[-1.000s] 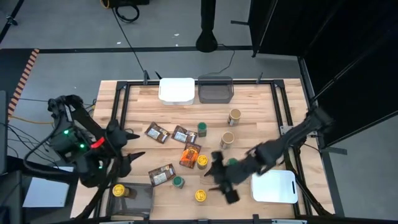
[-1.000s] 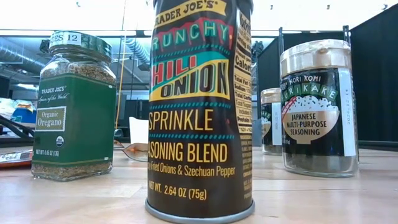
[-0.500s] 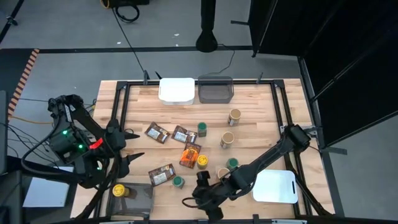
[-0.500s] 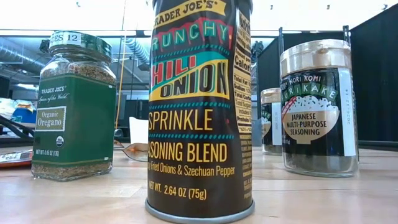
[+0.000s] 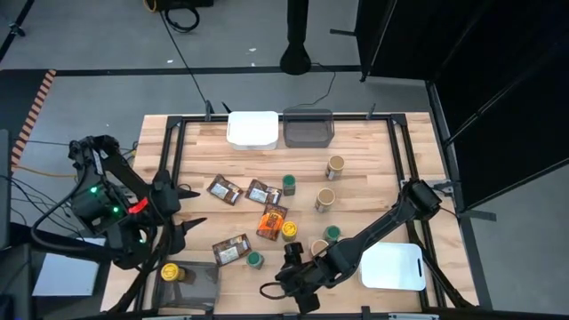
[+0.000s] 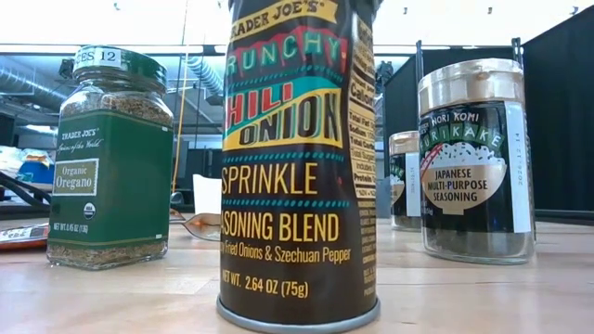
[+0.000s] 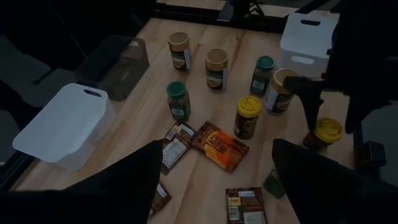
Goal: Sort spices by type
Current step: Put the yellow seasoning bottle into the bottom black bin
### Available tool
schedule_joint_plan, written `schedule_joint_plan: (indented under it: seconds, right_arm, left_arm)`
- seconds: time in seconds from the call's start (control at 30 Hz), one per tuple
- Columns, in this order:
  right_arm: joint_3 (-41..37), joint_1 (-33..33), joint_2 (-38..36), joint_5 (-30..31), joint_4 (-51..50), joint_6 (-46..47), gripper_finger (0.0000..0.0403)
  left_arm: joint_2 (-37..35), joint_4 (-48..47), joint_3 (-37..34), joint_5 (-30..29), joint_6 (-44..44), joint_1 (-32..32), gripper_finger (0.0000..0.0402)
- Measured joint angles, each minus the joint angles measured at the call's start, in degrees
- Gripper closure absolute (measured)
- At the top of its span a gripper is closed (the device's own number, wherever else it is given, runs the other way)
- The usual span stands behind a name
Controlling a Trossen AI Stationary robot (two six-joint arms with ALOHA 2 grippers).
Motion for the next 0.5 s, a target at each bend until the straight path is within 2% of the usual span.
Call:
schedule_joint_plan:
  seconds: [0.37,0.5]
  right_arm:
    - [-0.04,-0.4,1.87,-0.08,0.93,0.89,0.0094]
    - [-0.04,-0.48,1.93,0.39,0.93,3.07,0.0115]
  left_arm:
    - [0.02,0.02,-1.67,-0.21,-0.17,0.01,0.0092]
    - [0.01,0.02,-1.67,-0.21,-0.2,0.0,0.0092]
